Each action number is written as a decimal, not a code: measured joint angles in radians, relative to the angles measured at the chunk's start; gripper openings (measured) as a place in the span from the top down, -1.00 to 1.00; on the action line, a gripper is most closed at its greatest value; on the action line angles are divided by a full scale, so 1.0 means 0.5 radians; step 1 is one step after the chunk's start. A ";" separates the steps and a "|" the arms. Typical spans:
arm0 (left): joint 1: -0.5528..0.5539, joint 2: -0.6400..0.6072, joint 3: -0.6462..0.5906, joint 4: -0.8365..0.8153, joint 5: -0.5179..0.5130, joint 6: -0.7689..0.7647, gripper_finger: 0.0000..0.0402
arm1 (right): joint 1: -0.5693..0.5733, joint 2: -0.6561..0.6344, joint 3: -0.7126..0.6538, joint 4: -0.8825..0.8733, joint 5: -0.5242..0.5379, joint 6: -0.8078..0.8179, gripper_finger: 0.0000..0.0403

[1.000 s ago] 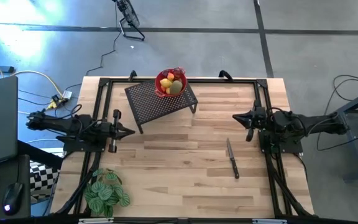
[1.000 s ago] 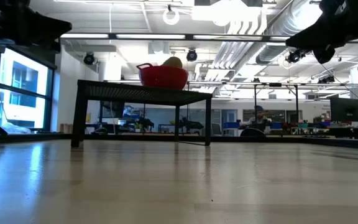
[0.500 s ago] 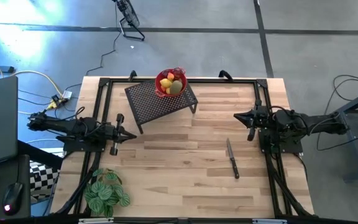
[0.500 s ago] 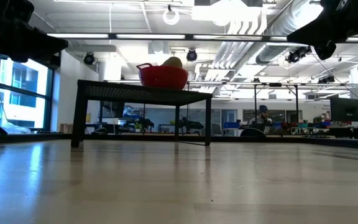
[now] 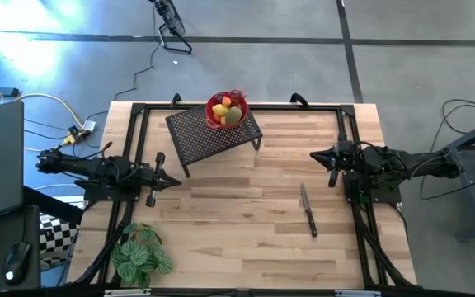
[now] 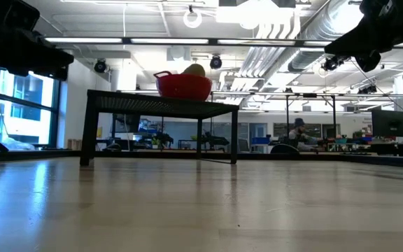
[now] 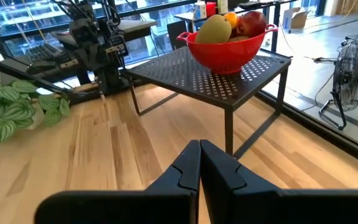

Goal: Pick & Place Fruit
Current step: Put the knife on the shelf

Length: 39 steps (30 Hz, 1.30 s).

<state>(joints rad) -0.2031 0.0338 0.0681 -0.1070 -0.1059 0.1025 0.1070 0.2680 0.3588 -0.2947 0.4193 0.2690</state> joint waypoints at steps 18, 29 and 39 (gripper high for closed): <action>0.000 0.000 -0.015 0.161 -0.194 -0.110 1.00 | 0.000 0.279 0.000 0.113 0.253 0.313 0.99; 0.000 0.001 -0.012 0.125 -0.249 -0.110 1.00 | 0.000 1.125 0.487 -0.422 0.314 0.921 0.99; 0.000 0.001 -0.007 0.104 -0.249 -0.111 1.00 | 0.122 1.678 1.017 -1.128 -0.029 1.556 0.99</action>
<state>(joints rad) -0.2031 0.0341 0.0647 -0.0551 -0.2302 0.0471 0.1680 1.1072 0.8675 -0.8586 0.4049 1.0469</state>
